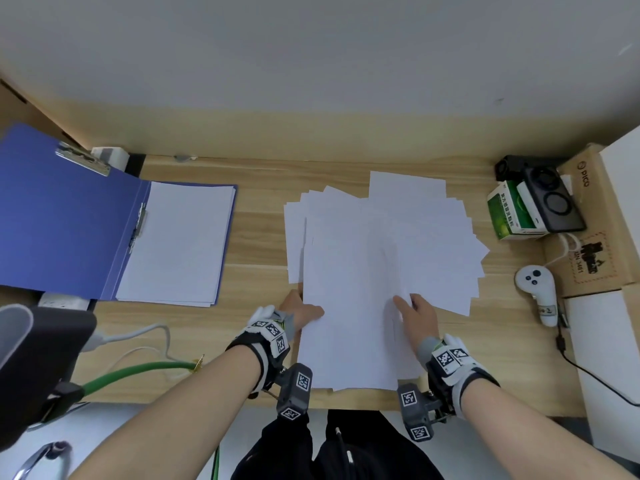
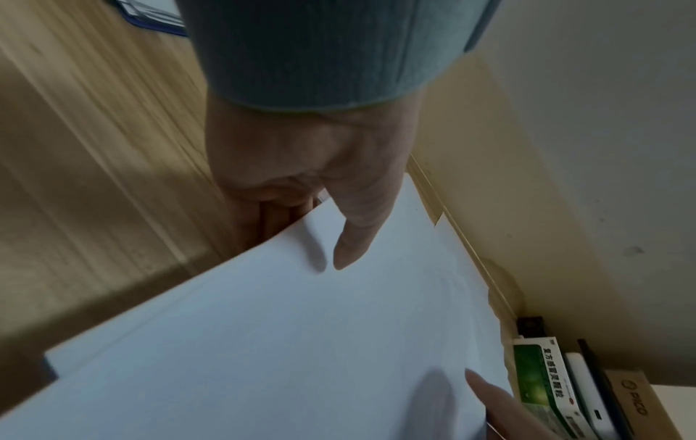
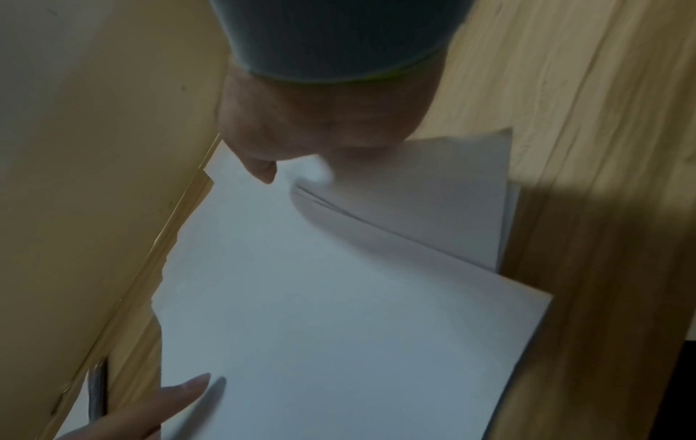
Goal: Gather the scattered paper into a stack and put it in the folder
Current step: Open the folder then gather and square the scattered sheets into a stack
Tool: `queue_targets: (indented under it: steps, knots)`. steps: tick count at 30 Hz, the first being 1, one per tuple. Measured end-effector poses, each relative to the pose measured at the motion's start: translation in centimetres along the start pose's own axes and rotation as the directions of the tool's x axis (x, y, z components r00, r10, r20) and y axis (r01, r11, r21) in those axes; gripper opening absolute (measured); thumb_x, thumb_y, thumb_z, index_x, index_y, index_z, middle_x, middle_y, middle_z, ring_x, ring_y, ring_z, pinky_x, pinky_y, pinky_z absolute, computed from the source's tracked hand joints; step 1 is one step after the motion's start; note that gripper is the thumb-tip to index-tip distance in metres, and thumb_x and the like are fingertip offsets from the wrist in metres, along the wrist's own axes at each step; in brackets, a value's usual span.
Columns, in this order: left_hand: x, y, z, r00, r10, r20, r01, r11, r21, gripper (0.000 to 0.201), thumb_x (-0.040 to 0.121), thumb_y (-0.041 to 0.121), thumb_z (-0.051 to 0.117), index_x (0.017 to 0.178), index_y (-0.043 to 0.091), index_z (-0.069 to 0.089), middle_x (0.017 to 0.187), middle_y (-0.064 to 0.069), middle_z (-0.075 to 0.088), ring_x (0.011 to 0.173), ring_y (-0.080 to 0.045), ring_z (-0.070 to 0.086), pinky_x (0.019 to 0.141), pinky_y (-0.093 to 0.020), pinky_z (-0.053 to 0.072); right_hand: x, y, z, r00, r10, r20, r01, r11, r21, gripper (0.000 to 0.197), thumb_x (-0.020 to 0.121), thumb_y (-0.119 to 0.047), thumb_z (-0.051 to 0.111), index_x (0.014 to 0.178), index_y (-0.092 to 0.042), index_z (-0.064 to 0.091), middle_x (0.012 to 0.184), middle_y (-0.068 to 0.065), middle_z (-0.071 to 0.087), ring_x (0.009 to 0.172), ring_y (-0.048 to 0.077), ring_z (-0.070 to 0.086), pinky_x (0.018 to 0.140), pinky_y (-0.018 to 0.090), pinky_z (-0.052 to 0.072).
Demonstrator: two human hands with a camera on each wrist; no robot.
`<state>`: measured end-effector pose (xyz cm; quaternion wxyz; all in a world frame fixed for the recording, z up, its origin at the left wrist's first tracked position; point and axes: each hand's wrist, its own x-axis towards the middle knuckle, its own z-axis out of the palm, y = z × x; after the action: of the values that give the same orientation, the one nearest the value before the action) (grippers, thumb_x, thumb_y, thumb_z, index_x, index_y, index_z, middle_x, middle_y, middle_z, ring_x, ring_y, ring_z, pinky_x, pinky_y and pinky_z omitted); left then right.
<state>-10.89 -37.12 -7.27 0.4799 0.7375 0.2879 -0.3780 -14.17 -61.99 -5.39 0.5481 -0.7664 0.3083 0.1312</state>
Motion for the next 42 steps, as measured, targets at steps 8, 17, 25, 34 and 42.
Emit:
queue_targets:
  steps: [8, 17, 25, 34, 42]
  knots:
    - [-1.8, 0.9, -1.2, 0.999, 0.037, 0.027, -0.042, 0.973, 0.227, 0.055, 0.078, 0.01, 0.07, 0.129, 0.0, 0.052, 0.123, -0.017, 0.062, 0.101, -0.027, 0.062, 0.086, -0.032, 0.052, 0.4, -0.3, 0.6, 0.985, 0.077, 0.155, -0.03, 0.957, -0.288, 0.025, 0.078, -0.013, 0.079, 0.093, 0.005, 0.07, 0.091, 0.018, 0.073, 0.078, 0.028, 0.067, 0.074, 0.039, 0.057]
    - [-6.4, 10.9, -8.9, 0.925, 0.33, -0.19, -0.327, 0.944, 0.046, 0.012, 0.079, 0.001, 0.063, 0.09, 0.005, 0.063, 0.09, -0.012, 0.067, 0.093, -0.026, 0.064, 0.075, -0.034, 0.054, 0.8, -13.6, 0.3, 0.976, -0.15, 0.155, 0.144, 0.988, 0.047, 0.024, 0.074, 0.008, 0.076, 0.092, -0.006, 0.069, 0.096, 0.013, 0.073, 0.079, 0.023, 0.068, 0.071, 0.034, 0.056]
    - [-10.7, 15.5, -13.0, 0.82, 0.507, -0.265, -0.571, 0.759, -0.315, 0.03, 0.075, -0.005, 0.073, 0.102, 0.008, 0.068, 0.099, -0.007, 0.07, 0.09, -0.021, 0.066, 0.07, -0.021, 0.052, 1.2, -21.5, 1.0, 0.956, -0.266, 0.12, 0.228, 0.938, 0.261, 0.041, 0.067, -0.008, 0.086, 0.105, -0.004, 0.071, 0.095, 0.006, 0.077, 0.089, 0.019, 0.073, 0.074, 0.024, 0.053]
    - [-10.3, 13.5, -10.4, 0.831, 0.478, -0.285, -0.553, 0.763, -0.334, 0.028, 0.075, -0.007, 0.072, 0.096, 0.011, 0.068, 0.095, -0.006, 0.067, 0.085, -0.018, 0.063, 0.073, -0.023, 0.05, -0.4, -19.7, 2.5, 0.959, -0.246, 0.144, 0.198, 0.938, 0.284, 0.024, 0.074, -0.005, 0.082, 0.091, -0.017, 0.07, 0.089, 0.0, 0.074, 0.09, 0.018, 0.07, 0.071, 0.024, 0.053]
    - [-9.1, 13.4, -10.8, 0.859, 0.442, -0.258, -0.509, 0.791, -0.34, 0.024, 0.072, 0.003, 0.079, 0.093, 0.009, 0.068, 0.094, -0.005, 0.072, 0.076, -0.014, 0.069, 0.061, -0.021, 0.055, 0.2, -19.8, 2.0, 0.948, -0.271, 0.168, 0.207, 0.923, 0.324, 0.021, 0.075, -0.01, 0.083, 0.093, -0.01, 0.073, 0.093, 0.003, 0.077, 0.083, 0.017, 0.074, 0.069, 0.025, 0.056]
